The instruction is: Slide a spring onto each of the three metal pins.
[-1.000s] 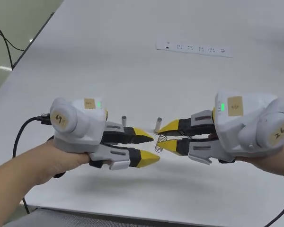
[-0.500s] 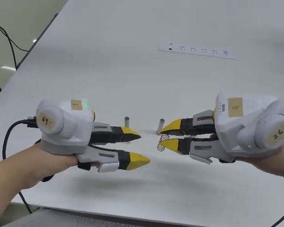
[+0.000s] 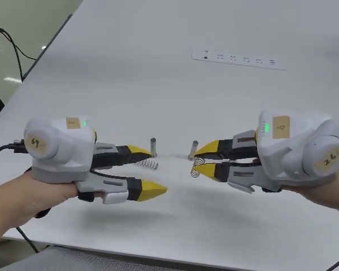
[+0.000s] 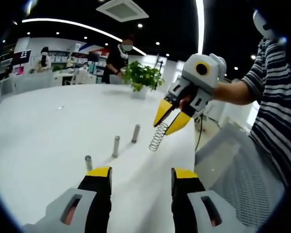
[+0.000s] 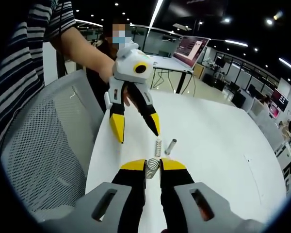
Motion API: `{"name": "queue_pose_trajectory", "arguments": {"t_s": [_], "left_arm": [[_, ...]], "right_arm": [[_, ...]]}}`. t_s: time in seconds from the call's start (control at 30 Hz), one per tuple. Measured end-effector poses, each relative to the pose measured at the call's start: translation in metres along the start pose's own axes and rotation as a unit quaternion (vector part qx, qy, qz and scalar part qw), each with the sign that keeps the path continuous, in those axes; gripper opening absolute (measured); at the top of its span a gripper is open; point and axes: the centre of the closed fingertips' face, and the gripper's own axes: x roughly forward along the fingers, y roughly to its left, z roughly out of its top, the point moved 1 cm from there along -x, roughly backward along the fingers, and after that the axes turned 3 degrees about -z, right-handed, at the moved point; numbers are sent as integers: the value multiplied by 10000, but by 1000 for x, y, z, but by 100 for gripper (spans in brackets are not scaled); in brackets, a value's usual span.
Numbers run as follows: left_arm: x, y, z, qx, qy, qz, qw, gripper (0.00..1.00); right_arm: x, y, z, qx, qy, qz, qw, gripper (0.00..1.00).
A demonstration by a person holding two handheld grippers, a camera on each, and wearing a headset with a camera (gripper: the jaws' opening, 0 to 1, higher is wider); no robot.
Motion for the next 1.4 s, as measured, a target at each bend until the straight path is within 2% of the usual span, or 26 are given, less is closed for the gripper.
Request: {"name": "queue_pose_trajectory", "arguments": {"t_s": [0.27, 0.43, 0.77, 0.87, 1.07, 1.4], "left_arm": [[-13, 13, -4, -57, -32, 284, 9996, 54], [-20, 20, -8, -8, -40, 510, 9987, 69], [-33, 30, -16, -46, -15, 768, 9970, 88], [-36, 33, -14, -83, -120, 834, 9964, 97], [-41, 34, -17, -41, -64, 896, 9959, 98], [-45, 37, -16, -92, -168, 985, 9950, 98]], "right_arm": [[1, -1, -4, 15, 55, -23, 10000, 7], [1, -3, -6, 50, 63, -69, 9999, 7], [4, -3, -13, 133, 102, -108, 9998, 7], [4, -3, -14, 156, 102, -112, 9998, 7], [6, -5, -17, 197, 125, -156, 9996, 7], [8, -14, -22, 266, 175, -244, 9992, 7]]}}
